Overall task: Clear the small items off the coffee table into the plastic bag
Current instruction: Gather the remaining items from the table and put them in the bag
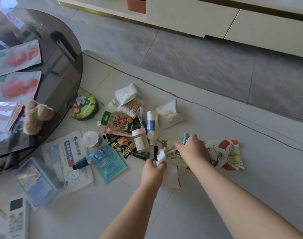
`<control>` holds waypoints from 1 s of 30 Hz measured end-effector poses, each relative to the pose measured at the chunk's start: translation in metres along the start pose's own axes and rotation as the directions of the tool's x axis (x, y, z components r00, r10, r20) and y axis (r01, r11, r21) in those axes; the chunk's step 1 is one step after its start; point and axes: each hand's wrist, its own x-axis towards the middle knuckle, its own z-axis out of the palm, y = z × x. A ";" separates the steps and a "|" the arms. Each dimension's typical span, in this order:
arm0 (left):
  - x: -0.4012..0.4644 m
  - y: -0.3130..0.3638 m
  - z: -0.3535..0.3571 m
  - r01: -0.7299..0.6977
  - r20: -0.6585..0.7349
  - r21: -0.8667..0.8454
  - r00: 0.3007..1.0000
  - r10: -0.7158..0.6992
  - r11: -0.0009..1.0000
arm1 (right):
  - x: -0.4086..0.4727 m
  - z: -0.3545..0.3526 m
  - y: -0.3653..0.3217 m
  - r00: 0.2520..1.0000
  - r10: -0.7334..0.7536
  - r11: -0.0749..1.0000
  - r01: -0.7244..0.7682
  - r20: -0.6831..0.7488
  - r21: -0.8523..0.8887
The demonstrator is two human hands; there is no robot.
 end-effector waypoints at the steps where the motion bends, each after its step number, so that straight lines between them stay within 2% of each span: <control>1: 0.001 -0.002 0.000 -0.001 -0.003 0.000 1.000 0.001 1.000 | -0.002 0.008 -0.001 1.000 0.019 1.000 -0.019 -0.011 -0.018; 5: 0.006 -0.012 -0.002 -0.006 0.011 -0.016 1.000 0.007 1.000 | -0.005 0.026 -0.005 0.993 0.099 0.995 -0.097 -0.067 0.036; 9: -0.001 -0.020 -0.009 -0.009 -0.004 -0.035 1.000 0.009 0.999 | -0.010 0.023 -0.001 0.995 0.103 0.986 -0.102 -0.003 0.128; 12: -0.019 -0.017 -0.019 0.017 -0.018 -0.094 1.000 -0.019 0.995 | -0.026 0.009 0.007 0.990 0.020 0.933 -0.069 0.139 0.355; 15: -0.043 -0.010 -0.032 0.034 -0.041 -0.144 0.998 -0.040 0.989 | -0.056 -0.011 0.008 0.947 -0.038 0.809 -0.159 0.320 0.566; 18: -0.077 -0.002 -0.047 0.048 -0.080 -0.146 0.995 -0.060 0.988 | -0.093 -0.035 0.005 0.863 -0.104 0.701 -0.289 0.495 0.652; 22: -0.138 0.005 -0.072 0.089 -0.095 -0.233 0.989 -0.113 0.968 | -0.148 -0.071 0.003 0.770 -0.190 0.587 -0.408 0.609 0.699; 25: -0.189 0.003 -0.095 0.124 -0.120 -0.270 0.980 -0.161 0.955 | -0.196 -0.097 -0.002 0.738 -0.244 0.618 -0.382 0.629 0.687; 30: -0.279 -0.011 -0.139 0.092 -0.233 -0.369 0.954 -0.188 0.925 | -0.283 -0.130 -0.018 0.679 -0.370 0.706 -0.238 0.634 0.667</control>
